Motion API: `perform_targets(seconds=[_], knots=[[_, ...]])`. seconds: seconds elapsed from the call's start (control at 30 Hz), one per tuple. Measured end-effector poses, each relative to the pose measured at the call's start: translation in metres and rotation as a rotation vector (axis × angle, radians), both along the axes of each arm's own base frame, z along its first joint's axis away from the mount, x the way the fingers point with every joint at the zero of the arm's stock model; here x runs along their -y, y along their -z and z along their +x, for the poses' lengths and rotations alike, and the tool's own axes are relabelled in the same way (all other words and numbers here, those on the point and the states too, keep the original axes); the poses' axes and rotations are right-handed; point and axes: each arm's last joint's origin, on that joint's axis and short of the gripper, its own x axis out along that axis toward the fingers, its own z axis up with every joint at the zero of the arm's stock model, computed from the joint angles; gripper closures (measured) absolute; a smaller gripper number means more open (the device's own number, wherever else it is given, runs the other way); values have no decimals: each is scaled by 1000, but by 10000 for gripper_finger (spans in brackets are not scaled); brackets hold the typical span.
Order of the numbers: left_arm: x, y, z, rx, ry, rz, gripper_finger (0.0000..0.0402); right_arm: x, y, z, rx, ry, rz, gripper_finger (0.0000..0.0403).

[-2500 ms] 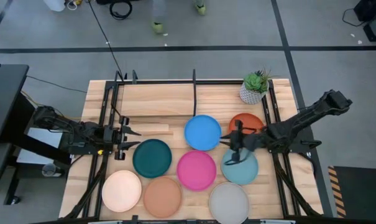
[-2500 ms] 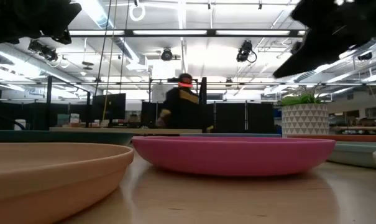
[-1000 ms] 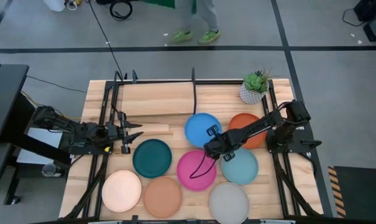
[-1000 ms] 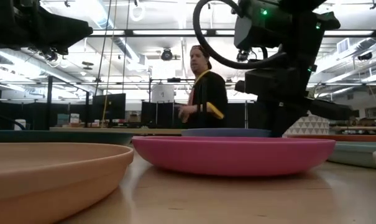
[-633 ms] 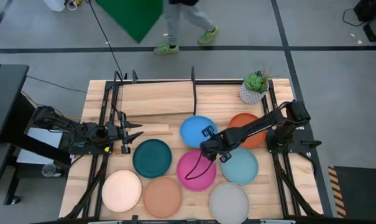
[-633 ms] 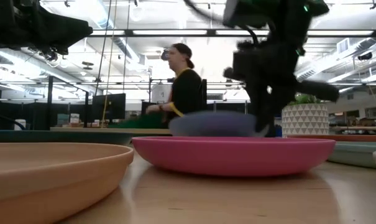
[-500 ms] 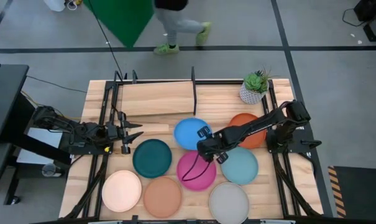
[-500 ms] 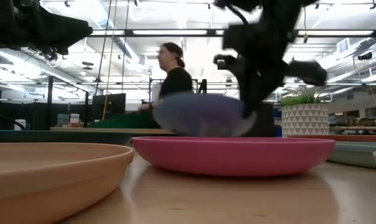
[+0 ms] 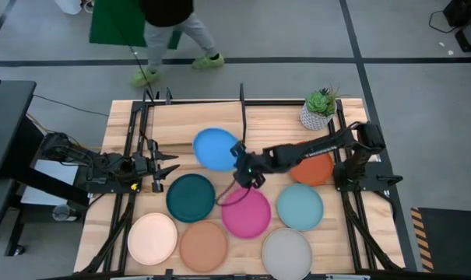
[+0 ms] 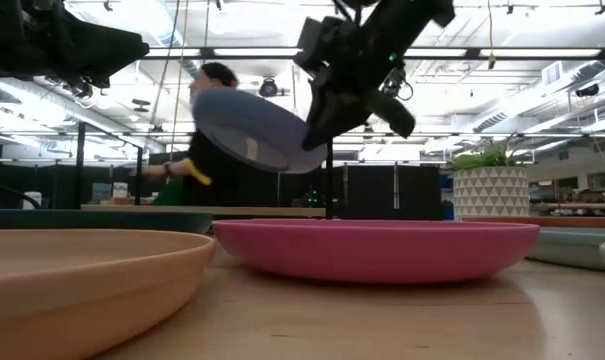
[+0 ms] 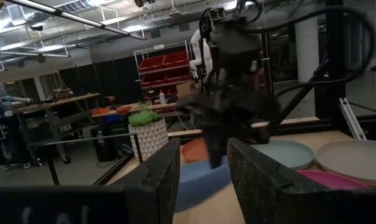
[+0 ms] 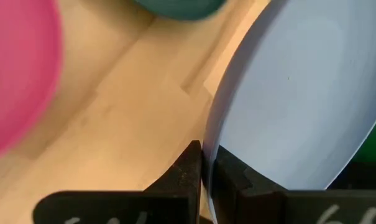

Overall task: Place and stack plates onto a shelf
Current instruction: Put the blue plate on the shelf

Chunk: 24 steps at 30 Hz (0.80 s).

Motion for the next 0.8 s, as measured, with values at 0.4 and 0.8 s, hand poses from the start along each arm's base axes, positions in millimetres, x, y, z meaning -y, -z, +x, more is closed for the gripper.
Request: perform_targets(seconds=[0.4,0.8], knots=[[0,-1,0,5,-2,7,260,56,-14,19,16,16,19,379],[0,1,0,-10,-12,8,260,77,4,70,-264,133,-82,378]])
